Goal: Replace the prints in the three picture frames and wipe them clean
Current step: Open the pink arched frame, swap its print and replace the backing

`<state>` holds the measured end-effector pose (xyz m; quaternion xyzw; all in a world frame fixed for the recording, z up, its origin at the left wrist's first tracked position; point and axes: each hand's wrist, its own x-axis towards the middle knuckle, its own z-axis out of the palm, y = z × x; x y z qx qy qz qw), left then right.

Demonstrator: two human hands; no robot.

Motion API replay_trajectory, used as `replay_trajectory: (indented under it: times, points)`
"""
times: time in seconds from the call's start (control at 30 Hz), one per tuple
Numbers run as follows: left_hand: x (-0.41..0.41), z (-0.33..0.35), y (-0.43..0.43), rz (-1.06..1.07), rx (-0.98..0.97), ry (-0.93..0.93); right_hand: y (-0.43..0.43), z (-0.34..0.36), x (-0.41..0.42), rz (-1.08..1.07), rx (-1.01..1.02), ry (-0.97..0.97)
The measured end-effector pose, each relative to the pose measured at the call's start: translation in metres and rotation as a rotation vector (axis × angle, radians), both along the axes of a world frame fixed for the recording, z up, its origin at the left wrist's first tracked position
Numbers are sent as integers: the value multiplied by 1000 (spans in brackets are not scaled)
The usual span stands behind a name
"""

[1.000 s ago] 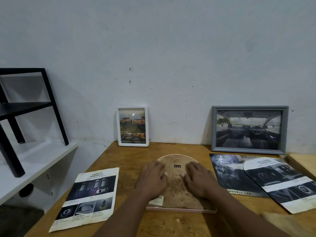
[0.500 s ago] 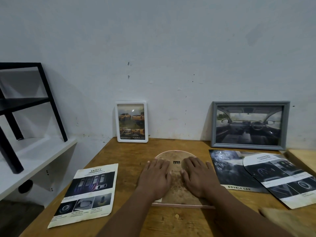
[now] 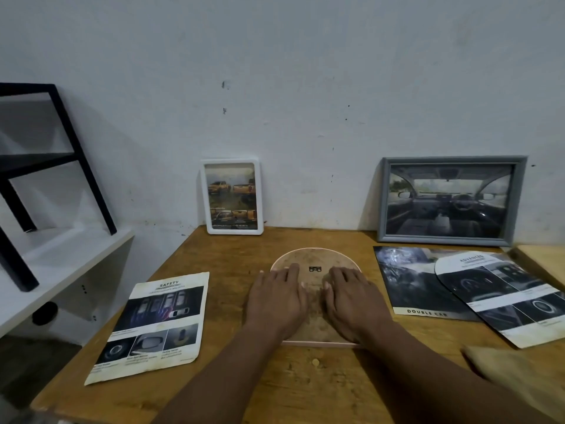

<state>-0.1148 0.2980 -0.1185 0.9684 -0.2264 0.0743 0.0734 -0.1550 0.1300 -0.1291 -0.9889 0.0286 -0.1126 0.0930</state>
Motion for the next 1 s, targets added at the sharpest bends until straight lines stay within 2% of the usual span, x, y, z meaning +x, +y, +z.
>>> replay_trajectory:
  times: [0.23, 0.4, 0.53, 0.8, 0.9, 1.0]
  points:
    - [7, -2, 3, -46, 40, 118, -9, 6, 7, -18, 68, 98]
    - [29, 13, -5, -18, 33, 139, -19, 20, 29, 46, 103, 178]
    - [39, 10, -10, -55, 26, 92, -20, 12, 42, 101, 98, 130]
    - [56, 5, -12, -110, -41, 161, -23, 2, 53, 74, 117, 24]
    - [55, 8, -15, -93, -60, 196, -24, 5, 51, 75, 175, 49]
    - [47, 8, -15, -101, -54, 260, -27, 9, 44, 69, 350, 81]
